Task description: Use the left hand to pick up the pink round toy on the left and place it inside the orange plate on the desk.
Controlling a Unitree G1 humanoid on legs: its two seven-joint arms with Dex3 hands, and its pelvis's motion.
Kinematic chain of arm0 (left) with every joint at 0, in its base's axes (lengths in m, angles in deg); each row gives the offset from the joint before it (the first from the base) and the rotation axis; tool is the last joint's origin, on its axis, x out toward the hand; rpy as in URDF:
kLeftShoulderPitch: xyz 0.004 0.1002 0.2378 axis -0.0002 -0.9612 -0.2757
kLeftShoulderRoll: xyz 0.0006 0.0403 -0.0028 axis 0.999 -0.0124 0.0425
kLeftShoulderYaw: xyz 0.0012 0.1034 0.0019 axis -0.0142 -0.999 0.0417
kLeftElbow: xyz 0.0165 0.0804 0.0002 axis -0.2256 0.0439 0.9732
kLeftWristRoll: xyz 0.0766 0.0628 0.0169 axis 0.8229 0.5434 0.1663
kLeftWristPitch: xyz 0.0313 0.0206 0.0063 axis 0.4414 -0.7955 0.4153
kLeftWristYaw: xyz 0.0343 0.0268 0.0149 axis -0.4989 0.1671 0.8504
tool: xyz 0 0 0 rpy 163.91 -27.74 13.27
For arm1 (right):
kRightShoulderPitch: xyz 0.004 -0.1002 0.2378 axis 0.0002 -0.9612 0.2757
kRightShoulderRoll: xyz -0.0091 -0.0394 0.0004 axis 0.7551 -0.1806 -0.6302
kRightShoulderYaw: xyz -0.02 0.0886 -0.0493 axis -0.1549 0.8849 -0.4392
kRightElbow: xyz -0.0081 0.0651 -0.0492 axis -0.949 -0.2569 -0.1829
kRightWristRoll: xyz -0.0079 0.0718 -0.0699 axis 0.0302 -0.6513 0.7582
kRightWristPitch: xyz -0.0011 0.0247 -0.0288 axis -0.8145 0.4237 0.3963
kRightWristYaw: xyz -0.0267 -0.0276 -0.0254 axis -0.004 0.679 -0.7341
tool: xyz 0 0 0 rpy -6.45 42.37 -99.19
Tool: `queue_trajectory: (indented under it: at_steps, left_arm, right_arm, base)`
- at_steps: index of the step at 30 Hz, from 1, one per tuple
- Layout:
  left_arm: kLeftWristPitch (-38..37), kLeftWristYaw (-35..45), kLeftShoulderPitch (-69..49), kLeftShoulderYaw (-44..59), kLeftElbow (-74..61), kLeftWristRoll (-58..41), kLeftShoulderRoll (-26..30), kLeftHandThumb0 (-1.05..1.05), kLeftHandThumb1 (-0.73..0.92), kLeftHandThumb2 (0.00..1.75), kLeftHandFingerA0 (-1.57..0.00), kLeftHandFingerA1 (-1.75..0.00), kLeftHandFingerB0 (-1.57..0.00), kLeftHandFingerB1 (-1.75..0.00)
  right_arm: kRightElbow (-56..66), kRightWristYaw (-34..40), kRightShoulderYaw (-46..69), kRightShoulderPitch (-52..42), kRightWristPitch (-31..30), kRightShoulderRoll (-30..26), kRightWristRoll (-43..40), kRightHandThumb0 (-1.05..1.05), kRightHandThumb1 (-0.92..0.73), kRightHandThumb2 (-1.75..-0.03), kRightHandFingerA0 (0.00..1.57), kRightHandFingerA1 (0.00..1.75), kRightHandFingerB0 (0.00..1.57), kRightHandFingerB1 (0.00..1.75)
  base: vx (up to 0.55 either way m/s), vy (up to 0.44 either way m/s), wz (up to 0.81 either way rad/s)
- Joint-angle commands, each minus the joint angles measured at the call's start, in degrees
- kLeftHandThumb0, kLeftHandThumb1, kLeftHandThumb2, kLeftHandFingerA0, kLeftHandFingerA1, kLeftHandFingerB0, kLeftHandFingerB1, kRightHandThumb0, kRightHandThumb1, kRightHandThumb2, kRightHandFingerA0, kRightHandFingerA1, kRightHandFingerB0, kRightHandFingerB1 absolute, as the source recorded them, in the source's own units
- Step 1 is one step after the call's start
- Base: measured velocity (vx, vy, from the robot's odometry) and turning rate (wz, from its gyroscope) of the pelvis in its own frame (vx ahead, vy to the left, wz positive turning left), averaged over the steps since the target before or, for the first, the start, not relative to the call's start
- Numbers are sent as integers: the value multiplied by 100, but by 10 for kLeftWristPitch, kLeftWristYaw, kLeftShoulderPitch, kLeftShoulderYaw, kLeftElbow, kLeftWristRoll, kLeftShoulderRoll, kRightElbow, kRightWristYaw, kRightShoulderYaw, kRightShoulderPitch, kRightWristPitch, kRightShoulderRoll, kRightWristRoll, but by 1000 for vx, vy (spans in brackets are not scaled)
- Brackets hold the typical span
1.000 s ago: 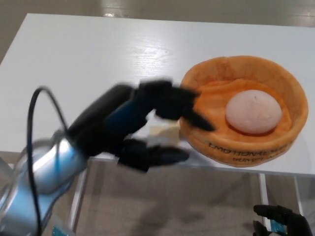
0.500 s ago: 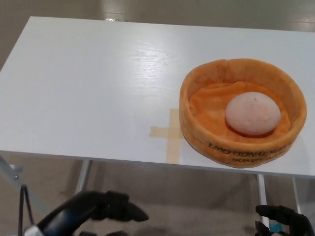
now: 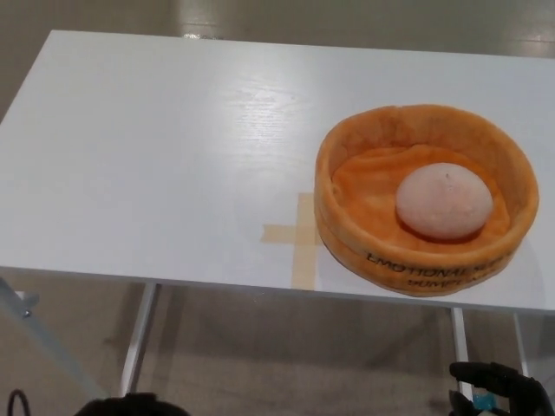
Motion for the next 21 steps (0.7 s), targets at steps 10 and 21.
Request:
queue_trajectory:
  at_steps: [10, 21]
  left_arm:
    - [-14, -114, 75, 105, 226, -18, -71, -37, 42, 62, -26, -39, -28, -36]
    - [6, -74, 99, 73, 246, 18, -52, -76, 46, 83, 0, 0, -7, -19]
  right_arm:
    - [-6, -11, -4, -14, -6, -5, -1, -31, -59, -57, 79, 64, 69, 54]
    - [-6, -15, 2, -10, -8, -2, -8, -38, -60, -57, 62, 60, 56, 49]
  base:
    - [0, 0, 0]
    - [0, 0, 0]
